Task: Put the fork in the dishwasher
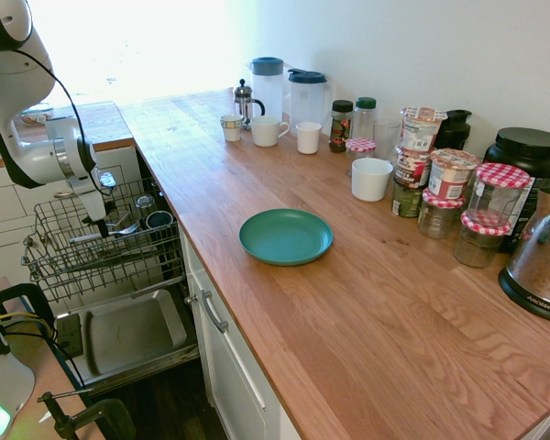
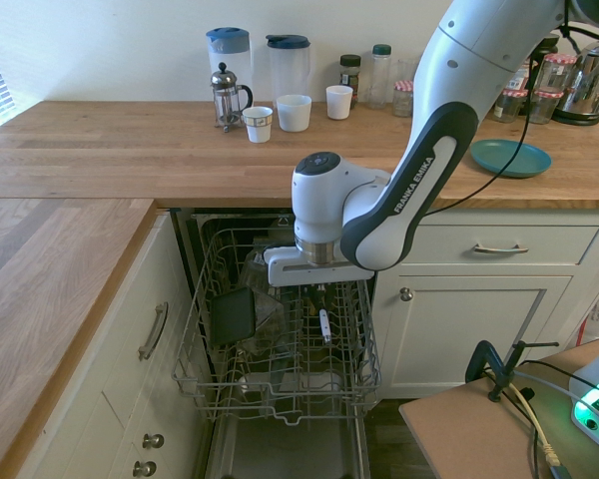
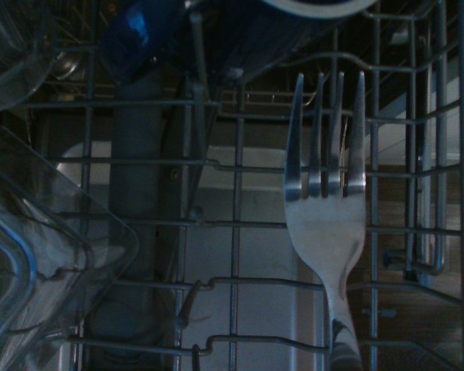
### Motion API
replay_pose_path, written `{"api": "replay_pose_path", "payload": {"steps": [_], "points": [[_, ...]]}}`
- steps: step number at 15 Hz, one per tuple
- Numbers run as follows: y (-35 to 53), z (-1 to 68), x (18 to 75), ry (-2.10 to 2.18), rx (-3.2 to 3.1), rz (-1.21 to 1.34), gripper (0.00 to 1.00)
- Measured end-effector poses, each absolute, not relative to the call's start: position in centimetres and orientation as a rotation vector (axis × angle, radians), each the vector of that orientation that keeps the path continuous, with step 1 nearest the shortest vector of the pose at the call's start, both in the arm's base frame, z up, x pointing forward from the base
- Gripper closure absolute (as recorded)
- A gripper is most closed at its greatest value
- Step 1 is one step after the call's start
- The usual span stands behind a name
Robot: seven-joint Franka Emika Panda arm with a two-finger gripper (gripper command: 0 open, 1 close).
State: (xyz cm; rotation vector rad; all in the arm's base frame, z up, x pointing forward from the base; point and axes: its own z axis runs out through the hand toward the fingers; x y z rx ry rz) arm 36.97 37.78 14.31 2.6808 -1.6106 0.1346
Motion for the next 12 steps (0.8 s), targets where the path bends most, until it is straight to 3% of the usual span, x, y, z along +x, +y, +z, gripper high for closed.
{"api": "replay_pose_path", "payload": {"steps": [2, 3, 12], "points": [[37.8, 13.1, 37.2, -1.630, 2.670, 0.107, 1.00], [37.8, 12.7, 37.3, -1.629, 2.668, 0.102, 0.00], [36.1, 10.8, 38.5, -1.650, 2.625, 0.115, 0.00]]}}
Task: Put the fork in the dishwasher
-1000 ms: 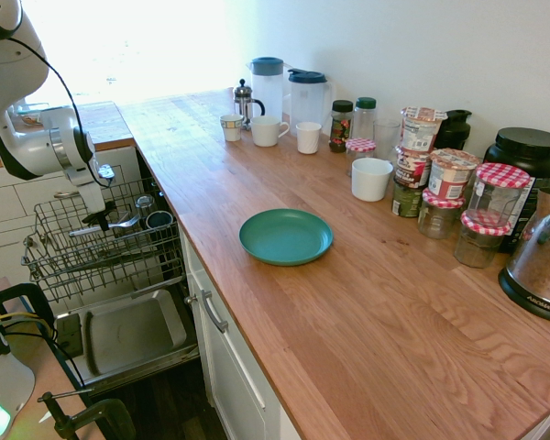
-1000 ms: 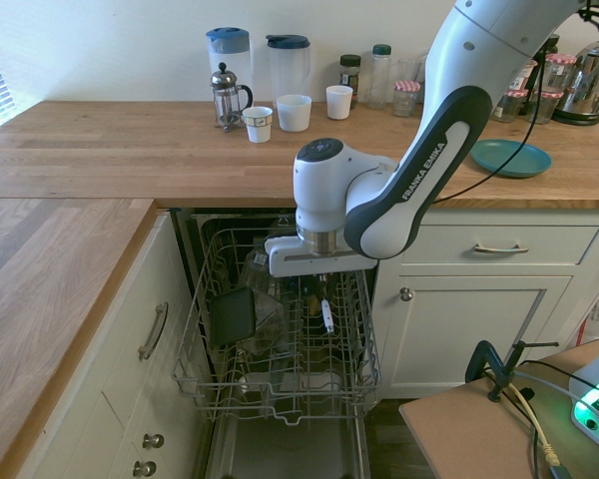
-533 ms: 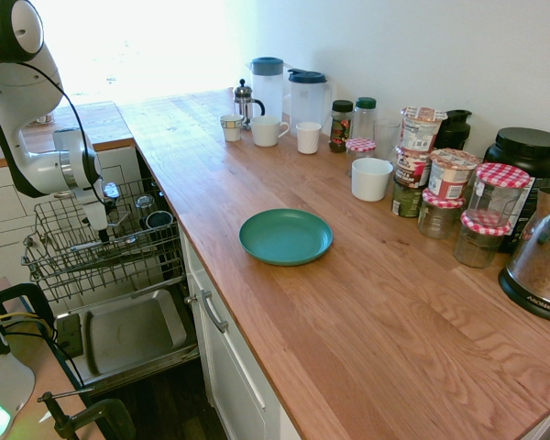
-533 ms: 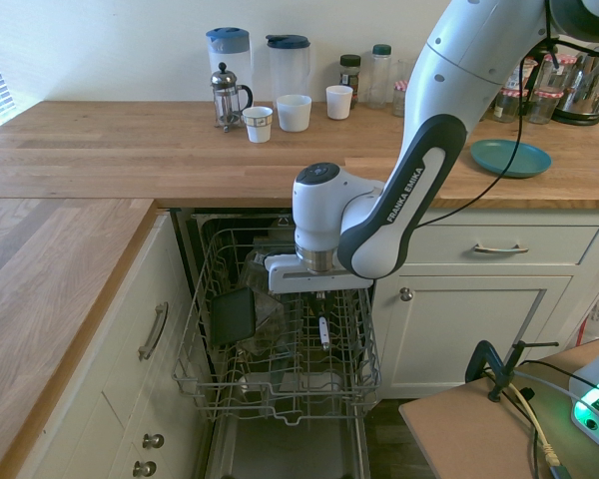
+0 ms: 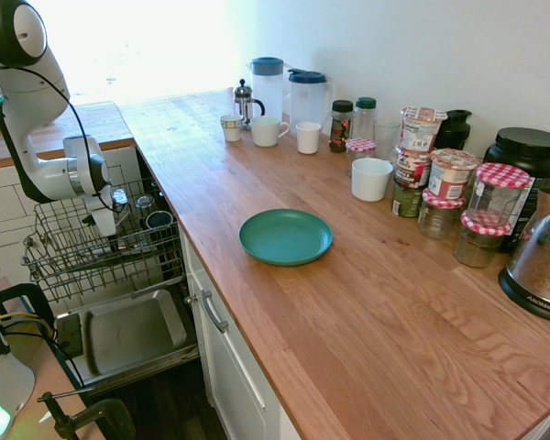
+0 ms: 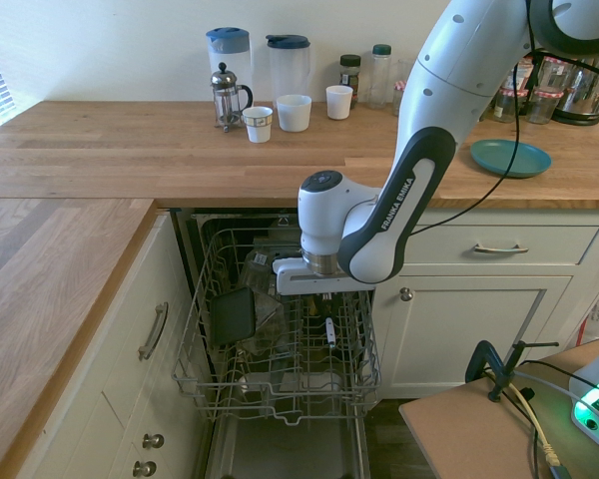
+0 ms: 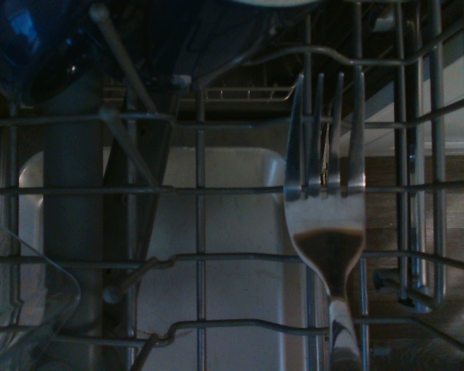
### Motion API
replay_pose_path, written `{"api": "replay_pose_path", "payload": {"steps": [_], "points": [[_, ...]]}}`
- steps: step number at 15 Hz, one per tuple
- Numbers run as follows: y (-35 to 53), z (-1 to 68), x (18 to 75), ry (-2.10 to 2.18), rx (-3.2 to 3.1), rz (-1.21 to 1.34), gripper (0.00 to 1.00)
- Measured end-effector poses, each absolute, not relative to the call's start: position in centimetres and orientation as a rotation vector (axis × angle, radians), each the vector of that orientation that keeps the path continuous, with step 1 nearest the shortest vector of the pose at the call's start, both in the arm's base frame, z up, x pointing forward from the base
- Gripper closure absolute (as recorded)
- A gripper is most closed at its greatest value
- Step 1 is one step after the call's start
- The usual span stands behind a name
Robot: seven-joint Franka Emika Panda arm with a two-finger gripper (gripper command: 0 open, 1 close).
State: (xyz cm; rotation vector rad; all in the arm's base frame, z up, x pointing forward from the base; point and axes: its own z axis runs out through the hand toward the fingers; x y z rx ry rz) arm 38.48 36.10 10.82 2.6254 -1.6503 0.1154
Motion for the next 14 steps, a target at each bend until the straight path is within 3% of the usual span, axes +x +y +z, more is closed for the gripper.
{"api": "replay_pose_path", "payload": {"steps": [6, 14], "points": [[36.2, 11.2, 38.0, -1.639, 2.639, 0.140, 0.00], [35.0, 20.0, 37.0, -1.666, 2.616, 0.262, 0.00]]}}
